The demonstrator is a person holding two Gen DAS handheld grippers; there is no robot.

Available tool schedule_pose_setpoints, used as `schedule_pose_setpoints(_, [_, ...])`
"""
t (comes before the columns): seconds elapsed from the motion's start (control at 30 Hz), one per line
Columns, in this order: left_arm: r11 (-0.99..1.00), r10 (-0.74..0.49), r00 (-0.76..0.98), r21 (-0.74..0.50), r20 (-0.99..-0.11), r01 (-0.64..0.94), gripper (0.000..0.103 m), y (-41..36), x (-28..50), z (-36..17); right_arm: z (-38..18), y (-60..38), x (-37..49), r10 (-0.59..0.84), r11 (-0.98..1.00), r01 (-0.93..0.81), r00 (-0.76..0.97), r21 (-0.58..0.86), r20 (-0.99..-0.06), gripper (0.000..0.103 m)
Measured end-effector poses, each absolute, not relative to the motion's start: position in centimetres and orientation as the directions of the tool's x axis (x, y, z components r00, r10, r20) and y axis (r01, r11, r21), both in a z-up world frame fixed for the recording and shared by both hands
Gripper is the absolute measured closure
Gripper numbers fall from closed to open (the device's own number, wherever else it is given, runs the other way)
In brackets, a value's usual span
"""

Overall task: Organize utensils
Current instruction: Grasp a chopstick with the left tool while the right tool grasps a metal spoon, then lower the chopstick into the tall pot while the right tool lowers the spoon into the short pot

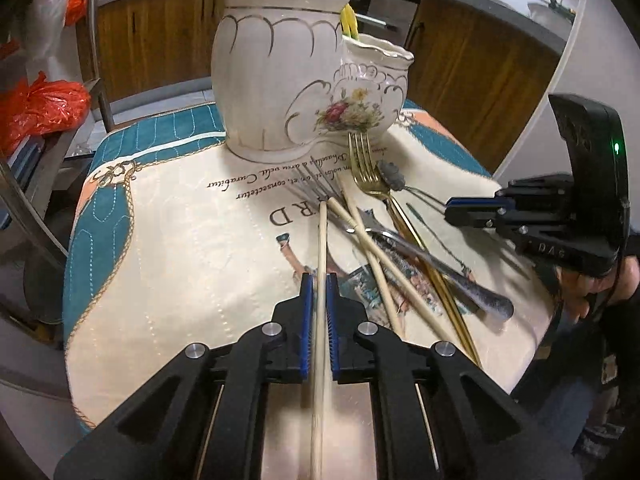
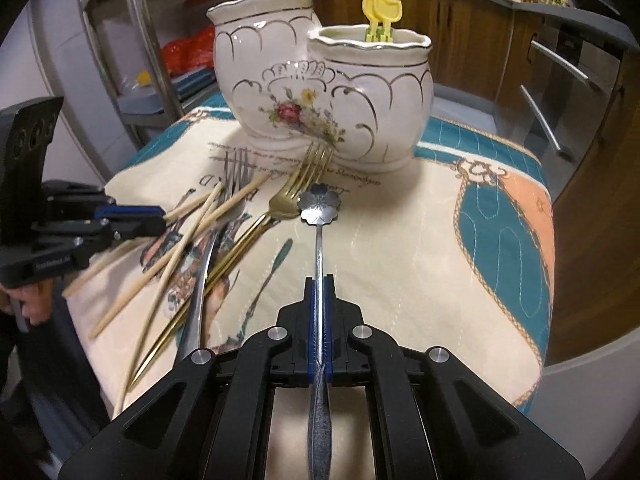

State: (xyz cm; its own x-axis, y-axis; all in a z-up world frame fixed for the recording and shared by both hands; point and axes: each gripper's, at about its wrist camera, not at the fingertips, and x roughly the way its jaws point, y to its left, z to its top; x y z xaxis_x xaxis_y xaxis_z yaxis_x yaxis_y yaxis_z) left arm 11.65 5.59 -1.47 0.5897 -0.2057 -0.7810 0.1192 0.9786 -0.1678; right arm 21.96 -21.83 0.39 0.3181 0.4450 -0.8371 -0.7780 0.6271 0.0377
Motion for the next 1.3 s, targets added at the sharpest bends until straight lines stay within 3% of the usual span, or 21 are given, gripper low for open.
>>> schedule_pose_setpoints(0.37, [0.958,-0.157,0.343,-0.059,-0.926,0.280,0.091,4.7,13.7,-0.6,1.0,-17.8,25.2,0.210,0.520,-0.854,0.096,0.028,-0.973,0.094])
schedule_pose_setpoints(0.43, [0.951,-0.154,0.302,-0.059,-0.941,0.302,0.085,4.4,14.0,-0.5,1.0,-17.2,25.7,0.175,0.509,-0.860,0.070,0.030,-0.982,0.094])
schedule_pose_setpoints(0.67, [0.934,-0.081,0.189,-0.008,-0.979,0.357,0.085,2.9,15.6,-0.5,0.9,-15.7,26.2,0.101,0.485,-0.875,0.062,-0.006,-0.993,0.096])
schedule_pose_setpoints(0.8, [0.940,-0.077,0.211,-0.001,-0.974,0.340,0.097,3.0,15.6,-0.3,1.3,-14.9,25.5,0.131,0.490,-0.871,0.094,-0.018,-0.987,0.098])
schedule_pose_setpoints(1.1, [0.966,-0.145,0.385,-0.047,-0.911,0.255,0.097,6.3,12.3,1.3,2.4,-18.2,23.7,0.257,0.509,-0.861,0.179,-0.024,-0.950,0.099])
schedule_pose_setpoints(1.3, [0.974,-0.198,0.562,-0.099,-0.803,0.203,0.097,7.7,10.7,4.5,4.4,-20.3,22.5,0.412,0.524,-0.851,0.228,0.025,-0.882,0.099])
